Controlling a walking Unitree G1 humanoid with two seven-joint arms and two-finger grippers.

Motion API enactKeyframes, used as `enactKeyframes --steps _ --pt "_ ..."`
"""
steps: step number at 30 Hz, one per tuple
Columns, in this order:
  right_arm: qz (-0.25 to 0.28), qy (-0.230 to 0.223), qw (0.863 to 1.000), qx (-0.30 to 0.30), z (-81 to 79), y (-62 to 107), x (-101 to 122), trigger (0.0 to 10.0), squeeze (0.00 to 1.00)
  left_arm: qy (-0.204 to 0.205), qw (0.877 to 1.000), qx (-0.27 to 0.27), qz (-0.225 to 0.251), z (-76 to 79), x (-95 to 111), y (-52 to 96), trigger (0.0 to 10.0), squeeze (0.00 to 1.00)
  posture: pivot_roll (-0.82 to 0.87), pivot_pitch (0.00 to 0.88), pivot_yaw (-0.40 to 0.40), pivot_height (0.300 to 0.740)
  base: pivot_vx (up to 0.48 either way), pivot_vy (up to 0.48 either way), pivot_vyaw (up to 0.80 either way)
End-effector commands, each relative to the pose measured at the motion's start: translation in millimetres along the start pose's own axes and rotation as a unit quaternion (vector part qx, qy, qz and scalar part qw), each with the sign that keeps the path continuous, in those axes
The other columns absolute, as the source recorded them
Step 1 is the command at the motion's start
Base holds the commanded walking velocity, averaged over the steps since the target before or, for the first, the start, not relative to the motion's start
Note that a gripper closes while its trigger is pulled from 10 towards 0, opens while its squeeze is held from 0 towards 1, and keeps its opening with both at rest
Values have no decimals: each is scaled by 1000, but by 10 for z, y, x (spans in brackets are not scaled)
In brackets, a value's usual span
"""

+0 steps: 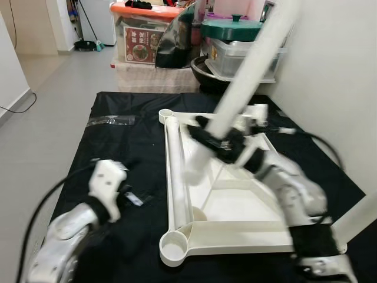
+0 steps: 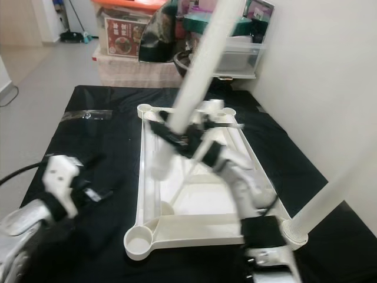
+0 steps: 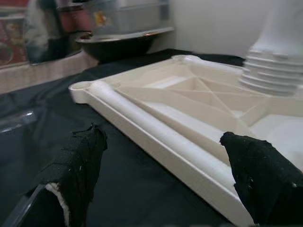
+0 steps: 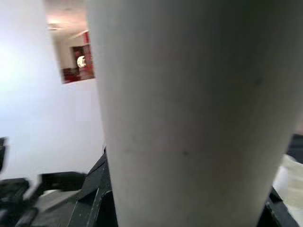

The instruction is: Building children table

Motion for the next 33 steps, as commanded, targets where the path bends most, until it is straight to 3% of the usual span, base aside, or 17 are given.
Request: enactKeyframes --steps 1,2,3,5,7,15,21,26,31,32,33 --pt "-4 34 998 -43 189 29 148 0 0 1 1000 -22 -10 95 -43 28 10000 0 91 0 -98 740 0 0 0" --pt "-11 54 989 -139 515 106 292 0 0 2 1000 -21 -18 121 -88 58 10000 0 87 0 -98 740 0 0 0" --pt "-11 54 989 -139 515 106 292 0 0 2 1000 -21 -18 121 -88 58 10000 0 87 0 -98 740 0 0 0" --pt "6 51 975 -215 721 155 380 0 0 4 1000 -19 -20 145 -101 54 10000 0 90 0 -103 740 0 0 0" --pt "27 31 971 -237 772 162 418 0 0 4 1000 -14 -21 167 -111 31 10000 0 94 0 -103 740 0 0 0" --pt "34 -9 977 -212 597 23 264 0 0 25 999 16 -18 179 -114 -23 10000 0 94 0 -102 740 0 0 0" --pt "39 -33 974 -220 608 0 239 0 0 38 999 25 -11 190 -90 -46 10000 0 93 0 -100 740 0 0 0" --pt "60 -90 967 -232 598 -20 203 0 0 51 998 37 -12 213 -103 -59 10000 0 95 0 -97 740 0 0 0" --pt "76 -119 963 -228 578 -31 185 0 0 52 998 40 -15 217 -112 -61 10000 0 96 0 -95 740 0 0 0" --pt "103 -130 971 -170 443 -59 281 0 0 54 998 38 -17 228 -120 -60 10000 0 94 0 -93 740 0 0 0" --pt "103 -130 971 -170 443 -59 281 0 0 54 998 38 -17 228 -120 -60 10000 0 94 0 -93 740 0 0 0"
Point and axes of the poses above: a point about 5 cm out from each wrist's last joint towards the gripper, its own y axis pointing back from the gripper into the wrist, its own x axis along the axis of the wrist's last joint, z = x × y, the point moved 4 cm from there along -y, pointing out of the wrist towards the gripper, and after that the axes turned 5 degrees about -y, right-handed, at the moved point
